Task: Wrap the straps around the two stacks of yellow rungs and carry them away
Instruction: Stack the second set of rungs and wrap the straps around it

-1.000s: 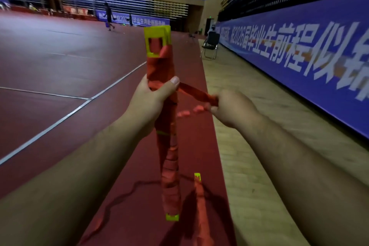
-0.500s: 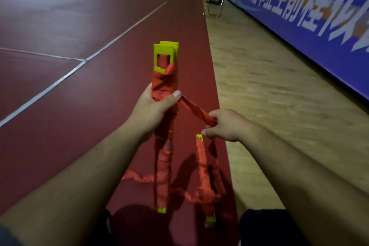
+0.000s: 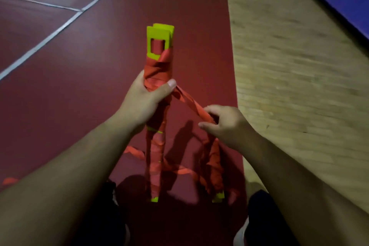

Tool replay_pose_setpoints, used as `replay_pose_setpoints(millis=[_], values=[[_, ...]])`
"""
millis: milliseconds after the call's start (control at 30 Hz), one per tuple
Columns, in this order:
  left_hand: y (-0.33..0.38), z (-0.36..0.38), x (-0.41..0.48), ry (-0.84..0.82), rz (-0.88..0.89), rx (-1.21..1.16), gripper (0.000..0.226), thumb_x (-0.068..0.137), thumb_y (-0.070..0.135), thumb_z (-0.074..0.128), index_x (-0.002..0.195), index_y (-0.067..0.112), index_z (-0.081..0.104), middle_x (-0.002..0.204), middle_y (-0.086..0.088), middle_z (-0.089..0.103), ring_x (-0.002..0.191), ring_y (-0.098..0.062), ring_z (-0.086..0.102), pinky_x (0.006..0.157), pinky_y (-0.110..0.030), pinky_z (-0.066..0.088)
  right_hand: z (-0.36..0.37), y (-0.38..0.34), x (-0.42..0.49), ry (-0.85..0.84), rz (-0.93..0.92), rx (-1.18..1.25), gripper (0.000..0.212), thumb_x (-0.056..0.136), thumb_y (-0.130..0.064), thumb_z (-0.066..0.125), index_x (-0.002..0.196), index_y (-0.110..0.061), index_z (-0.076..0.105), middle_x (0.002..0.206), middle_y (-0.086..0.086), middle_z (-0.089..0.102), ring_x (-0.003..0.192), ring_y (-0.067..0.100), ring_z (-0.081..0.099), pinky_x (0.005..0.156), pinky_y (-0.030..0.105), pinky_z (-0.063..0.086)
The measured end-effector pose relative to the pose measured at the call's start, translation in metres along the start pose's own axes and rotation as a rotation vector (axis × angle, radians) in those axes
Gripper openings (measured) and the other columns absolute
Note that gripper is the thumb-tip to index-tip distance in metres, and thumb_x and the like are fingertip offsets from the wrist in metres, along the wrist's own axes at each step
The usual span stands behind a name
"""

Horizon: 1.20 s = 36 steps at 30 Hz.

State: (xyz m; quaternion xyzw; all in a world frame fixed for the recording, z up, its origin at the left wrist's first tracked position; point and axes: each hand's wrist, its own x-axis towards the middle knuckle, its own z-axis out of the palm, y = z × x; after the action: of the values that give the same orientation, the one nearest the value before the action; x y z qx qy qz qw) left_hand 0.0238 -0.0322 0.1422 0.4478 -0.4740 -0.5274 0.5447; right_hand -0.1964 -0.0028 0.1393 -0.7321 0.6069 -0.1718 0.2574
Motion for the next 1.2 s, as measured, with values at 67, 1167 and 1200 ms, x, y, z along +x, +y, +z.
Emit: replay_pose_setpoints(millis=[67,1167,1200], values=[[-0.002,-0.005,0.005,0.013,-0.007,-0.016,0.027,0.081,0.022,0.076,0.103,0.019,0.062,0.081,0.001,0.067,0.073,-0.015,0.064,0.069,-0.031,0.055,0.007,-0.005,-0.009,0.015,0.083,0.420,0.019,0.081,-0.007,0.078,0.099,-0.010,0.070,0.073,-0.002,0.072,0.068,0.009,0.064,0.067,0.024,0.050],[-0.035,0.010,0.011,0.137,-0.294,0.006,0.027,0.086,0.022,0.076,0.104,0.005,0.067,0.078,-0.009,0.065,0.070,-0.021,0.061,0.069,-0.034,0.051,0.014,0.007,-0.028,0.196,-0.117,0.465,0.025,0.089,-0.008,0.070,0.100,-0.030,0.074,0.093,-0.012,0.073,0.087,0.006,0.067,0.077,0.024,0.052],[-0.036,0.010,0.012,0.160,-0.299,-0.007,0.031,0.087,0.023,0.075,0.108,0.001,0.067,0.082,-0.011,0.066,0.072,-0.022,0.062,0.070,-0.036,0.052,0.018,0.007,-0.029,0.168,-0.123,0.425,0.023,0.089,-0.011,0.069,0.104,-0.028,0.074,0.094,-0.012,0.074,0.088,0.004,0.067,0.077,0.020,0.052]])
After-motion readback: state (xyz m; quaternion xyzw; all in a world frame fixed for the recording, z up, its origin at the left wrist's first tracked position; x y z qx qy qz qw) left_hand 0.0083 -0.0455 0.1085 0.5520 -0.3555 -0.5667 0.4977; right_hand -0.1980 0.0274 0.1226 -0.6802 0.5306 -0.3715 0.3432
